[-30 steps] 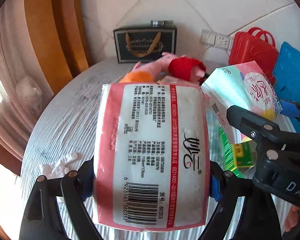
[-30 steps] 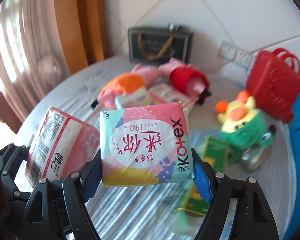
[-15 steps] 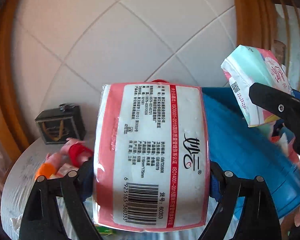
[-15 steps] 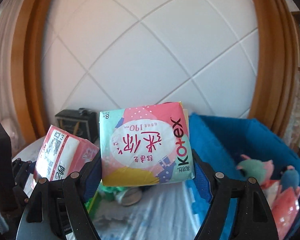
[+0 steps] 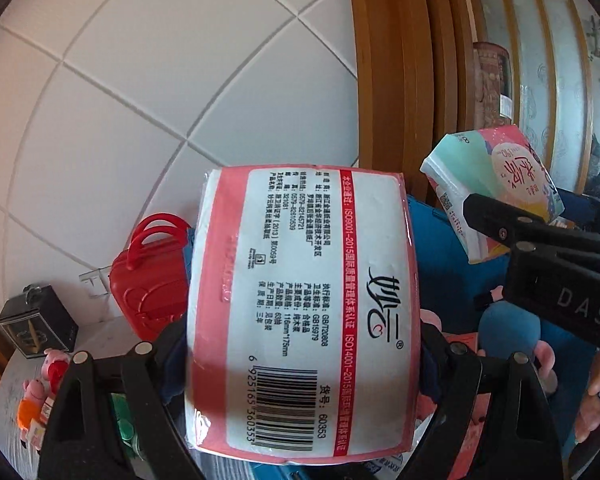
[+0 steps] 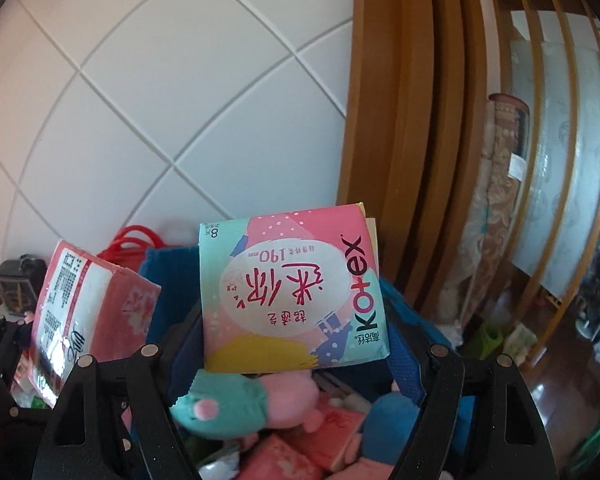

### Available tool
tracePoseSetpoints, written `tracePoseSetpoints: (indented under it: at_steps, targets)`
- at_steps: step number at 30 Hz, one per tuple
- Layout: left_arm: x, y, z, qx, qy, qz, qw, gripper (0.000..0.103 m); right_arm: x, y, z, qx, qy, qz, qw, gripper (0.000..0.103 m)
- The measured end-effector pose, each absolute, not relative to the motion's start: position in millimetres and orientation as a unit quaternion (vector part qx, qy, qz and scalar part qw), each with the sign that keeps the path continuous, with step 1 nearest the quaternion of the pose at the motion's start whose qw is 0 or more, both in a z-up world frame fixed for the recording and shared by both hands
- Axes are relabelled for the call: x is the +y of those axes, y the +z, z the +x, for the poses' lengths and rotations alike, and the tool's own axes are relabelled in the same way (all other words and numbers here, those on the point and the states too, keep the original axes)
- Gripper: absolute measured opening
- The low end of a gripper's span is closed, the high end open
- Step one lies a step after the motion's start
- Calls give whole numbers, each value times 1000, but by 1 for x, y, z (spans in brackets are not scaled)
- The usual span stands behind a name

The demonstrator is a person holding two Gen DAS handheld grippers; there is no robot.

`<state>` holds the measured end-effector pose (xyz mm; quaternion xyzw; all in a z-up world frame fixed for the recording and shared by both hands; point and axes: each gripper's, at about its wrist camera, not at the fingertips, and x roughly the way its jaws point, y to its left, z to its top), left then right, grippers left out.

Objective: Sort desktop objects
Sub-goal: 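Carry both packs into the blue crate and open both grippers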

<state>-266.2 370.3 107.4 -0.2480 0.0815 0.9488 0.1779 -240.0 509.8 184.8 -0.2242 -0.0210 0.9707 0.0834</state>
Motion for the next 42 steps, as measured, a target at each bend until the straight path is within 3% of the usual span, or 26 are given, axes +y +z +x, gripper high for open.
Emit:
tracePoseSetpoints:
  at_steps: [17,25,42]
  targets:
    - [409,83,-301,113,926,-315,173,90,543,142,-301,-15,955,-282,96,80]
    - [410,93,-300,101,928,-305,189,91,554,143,-296,-8,953,-286,102,102]
    - [385,107,-275,82,938,-279,187,91,545,159,-266,-14,953,-282,111,103]
